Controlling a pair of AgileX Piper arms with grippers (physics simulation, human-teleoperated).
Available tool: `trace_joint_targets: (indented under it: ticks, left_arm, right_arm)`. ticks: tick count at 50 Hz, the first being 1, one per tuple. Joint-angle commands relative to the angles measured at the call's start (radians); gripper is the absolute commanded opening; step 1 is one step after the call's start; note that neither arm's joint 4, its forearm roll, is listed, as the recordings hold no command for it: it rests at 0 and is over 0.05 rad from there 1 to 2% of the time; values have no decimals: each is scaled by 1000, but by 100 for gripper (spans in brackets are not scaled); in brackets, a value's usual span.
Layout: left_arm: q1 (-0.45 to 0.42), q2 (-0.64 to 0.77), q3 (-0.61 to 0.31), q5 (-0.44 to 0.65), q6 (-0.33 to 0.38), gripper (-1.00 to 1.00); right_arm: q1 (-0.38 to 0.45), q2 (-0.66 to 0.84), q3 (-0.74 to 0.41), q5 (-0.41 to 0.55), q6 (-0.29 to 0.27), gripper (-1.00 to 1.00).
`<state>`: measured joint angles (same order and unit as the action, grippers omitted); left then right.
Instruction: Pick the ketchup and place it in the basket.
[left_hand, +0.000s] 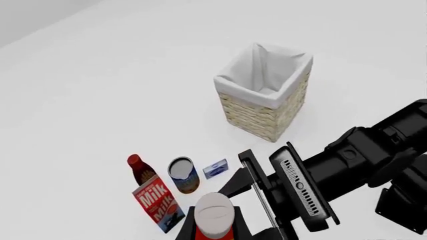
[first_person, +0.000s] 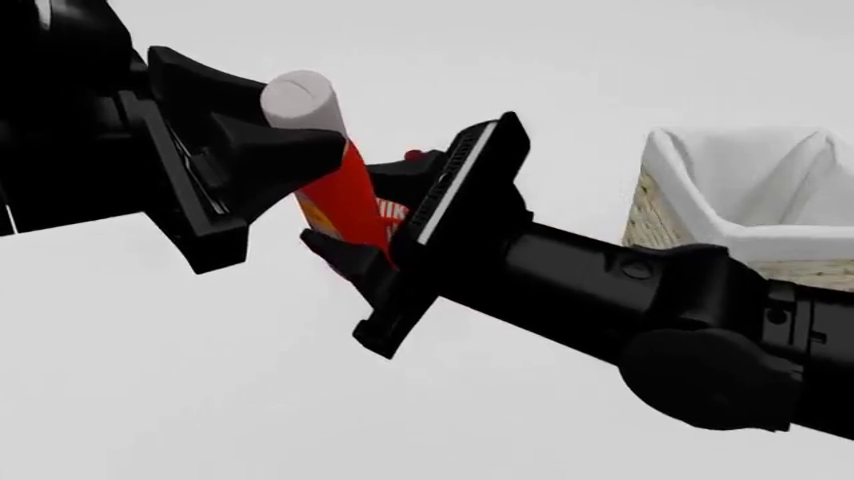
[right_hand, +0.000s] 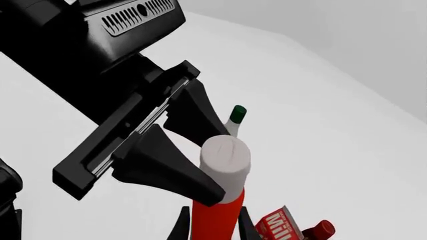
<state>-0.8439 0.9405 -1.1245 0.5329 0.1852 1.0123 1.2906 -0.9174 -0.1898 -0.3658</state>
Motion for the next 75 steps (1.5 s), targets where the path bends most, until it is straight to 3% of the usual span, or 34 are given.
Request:
trace_joint_targets:
  ticks: [1, 9, 10, 11, 26, 50, 75]
  left_arm:
    - [-2, -9, -14, -3, 5, -100]
    - [-25, -1, -13, -2, -3, -100]
    - [-17, -12, -1, -15, 30, -100]
    - [-15, -12, 2, -18, 19, 100]
    - [-68, -51, -44, -22, -21, 100]
    - [-42, -163, -143, -6, -48, 100]
    - [164, -360, -20, -12, -149, 100]
  right_arm:
    - [-6, -5, 24, -9, 8, -100]
    - [-20, -18, 26, -7, 7, -100]
    - [-21, -18, 26, -7, 6, -100]
    - [-21, -18, 27, -7, 7, -100]
    - [-41, -16, 29, 0, 7, -100]
    - [-71, -75, 70, 20, 42, -100]
    - [-157, -253, 47, 162, 46, -100]
